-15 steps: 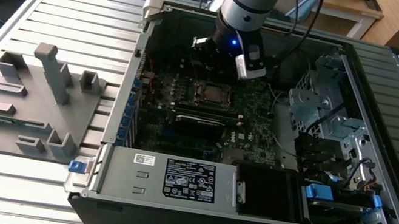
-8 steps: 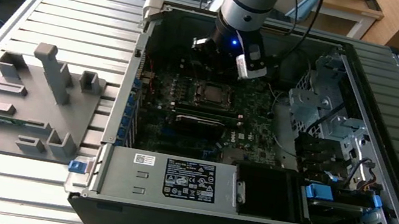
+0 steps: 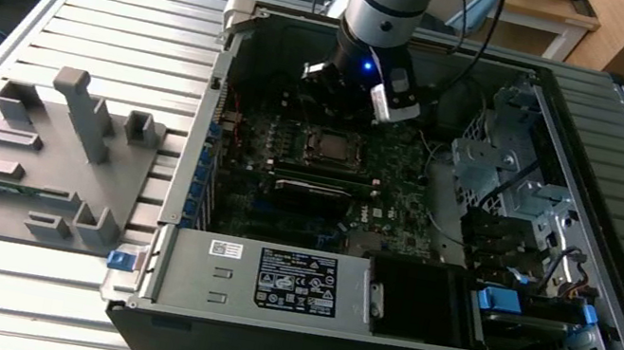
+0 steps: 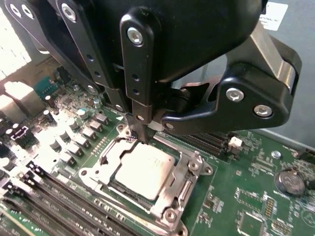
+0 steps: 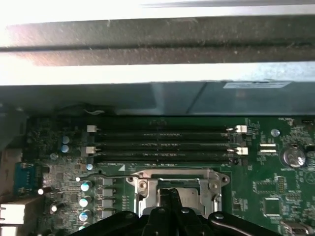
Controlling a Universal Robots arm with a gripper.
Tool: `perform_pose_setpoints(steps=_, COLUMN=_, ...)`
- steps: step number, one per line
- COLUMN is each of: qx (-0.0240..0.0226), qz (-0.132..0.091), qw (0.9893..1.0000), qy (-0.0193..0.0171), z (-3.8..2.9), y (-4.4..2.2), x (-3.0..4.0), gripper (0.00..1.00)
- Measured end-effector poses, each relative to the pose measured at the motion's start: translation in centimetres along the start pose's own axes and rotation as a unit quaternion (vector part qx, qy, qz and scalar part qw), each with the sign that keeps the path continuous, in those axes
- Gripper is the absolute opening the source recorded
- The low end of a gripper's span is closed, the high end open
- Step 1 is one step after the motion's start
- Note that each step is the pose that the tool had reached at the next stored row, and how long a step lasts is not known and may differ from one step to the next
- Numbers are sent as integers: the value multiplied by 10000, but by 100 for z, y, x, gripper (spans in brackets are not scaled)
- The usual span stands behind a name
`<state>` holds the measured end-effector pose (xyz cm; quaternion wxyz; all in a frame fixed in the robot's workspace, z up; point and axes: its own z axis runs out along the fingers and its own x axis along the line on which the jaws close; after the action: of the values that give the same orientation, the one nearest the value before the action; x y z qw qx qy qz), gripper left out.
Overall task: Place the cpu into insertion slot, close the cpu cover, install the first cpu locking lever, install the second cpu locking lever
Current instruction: 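Close the cpu cover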
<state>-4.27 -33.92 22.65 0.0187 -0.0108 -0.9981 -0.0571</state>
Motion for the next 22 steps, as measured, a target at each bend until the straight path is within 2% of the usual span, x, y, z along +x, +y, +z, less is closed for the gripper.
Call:
perform_pose_setpoints(steps=5, qx=52, qz=-3, qw=9998, qy=-191, z=5, y=0, x=0, gripper=10)
perform_pose_setpoints(steps=7, qx=60, qz=-7, qw=9997, qy=-246, z=10, y=-1, x=0, gripper=10)
perform_pose_setpoints(steps=8, qx=59, qz=-9, qw=9996, qy=-262, z=13, y=-1, x=-1, gripper=10)
perform_pose_setpoints(steps=22, qx=60, qz=-6, qw=9996, qy=-269, z=100, y=-11, x=5, gripper=10)
